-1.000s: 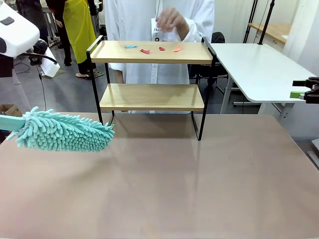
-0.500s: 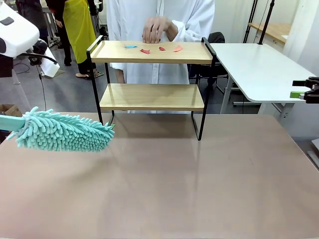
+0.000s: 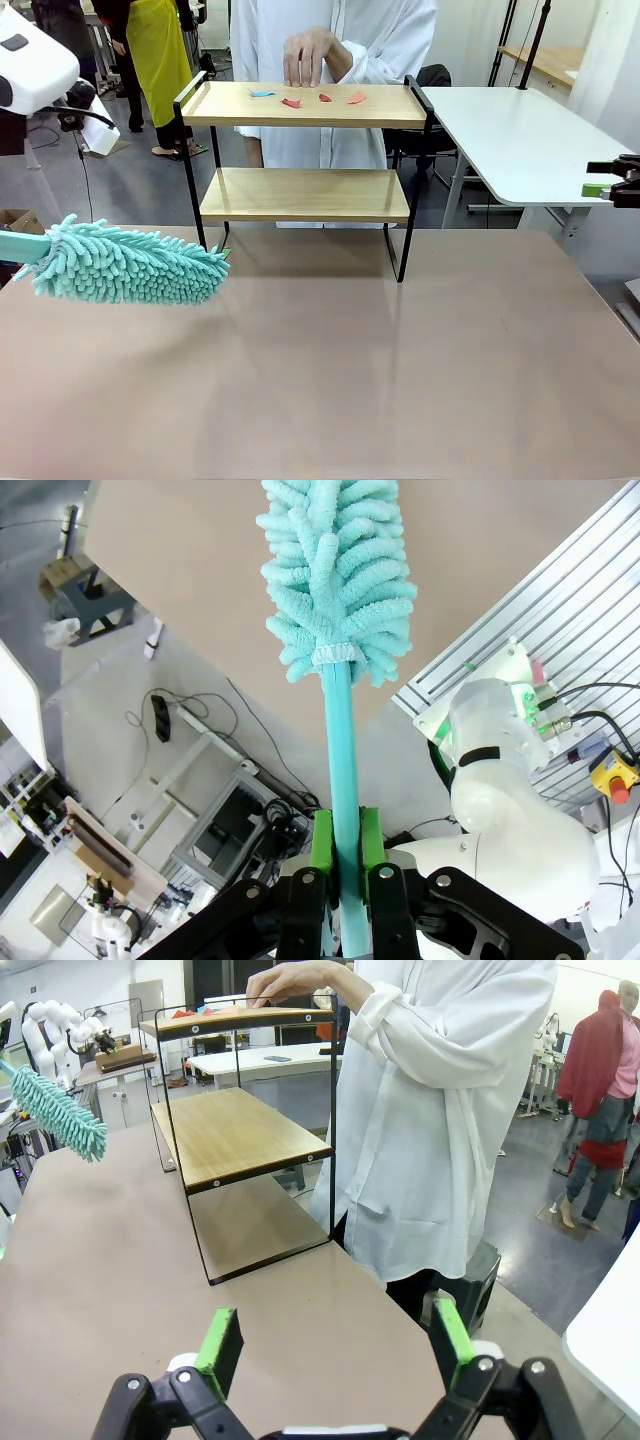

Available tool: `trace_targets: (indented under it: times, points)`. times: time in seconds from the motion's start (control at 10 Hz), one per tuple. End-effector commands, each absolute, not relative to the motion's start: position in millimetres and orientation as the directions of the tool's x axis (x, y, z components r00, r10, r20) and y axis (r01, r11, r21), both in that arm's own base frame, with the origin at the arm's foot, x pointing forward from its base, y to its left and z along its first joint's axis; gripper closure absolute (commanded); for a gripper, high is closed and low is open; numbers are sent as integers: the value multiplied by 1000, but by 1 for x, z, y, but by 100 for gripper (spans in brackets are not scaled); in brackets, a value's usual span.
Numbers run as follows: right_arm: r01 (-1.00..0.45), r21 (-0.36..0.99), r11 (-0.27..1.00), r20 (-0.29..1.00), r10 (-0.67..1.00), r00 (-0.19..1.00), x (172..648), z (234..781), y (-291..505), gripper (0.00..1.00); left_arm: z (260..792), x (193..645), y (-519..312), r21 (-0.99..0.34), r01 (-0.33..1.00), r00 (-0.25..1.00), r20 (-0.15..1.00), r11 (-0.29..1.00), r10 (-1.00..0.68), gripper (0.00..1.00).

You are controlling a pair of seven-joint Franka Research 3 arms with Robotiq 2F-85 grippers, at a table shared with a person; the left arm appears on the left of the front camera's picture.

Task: Clean the shelf.
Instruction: Clean the specific section of the Shelf indicated by the human with the Duster.

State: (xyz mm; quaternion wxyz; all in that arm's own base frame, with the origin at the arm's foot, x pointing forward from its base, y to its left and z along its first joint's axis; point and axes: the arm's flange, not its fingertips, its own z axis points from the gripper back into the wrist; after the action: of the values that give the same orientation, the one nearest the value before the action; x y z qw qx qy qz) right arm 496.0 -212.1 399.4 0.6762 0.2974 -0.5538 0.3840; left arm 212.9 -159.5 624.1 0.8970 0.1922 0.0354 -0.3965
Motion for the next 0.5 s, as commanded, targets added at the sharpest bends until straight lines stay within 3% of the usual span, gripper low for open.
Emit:
trace_targets:
  times: [0.0,0.4]
  points:
    - [-849,-27,528,978,189,87,495,402,-210,0,624,212,-156,324,726,681,-213,607,-701,87]
    - [-849,-27,528,978,189,87,495,402,-210,0,624,212,-156,324,726,681,-213,607,-701,87]
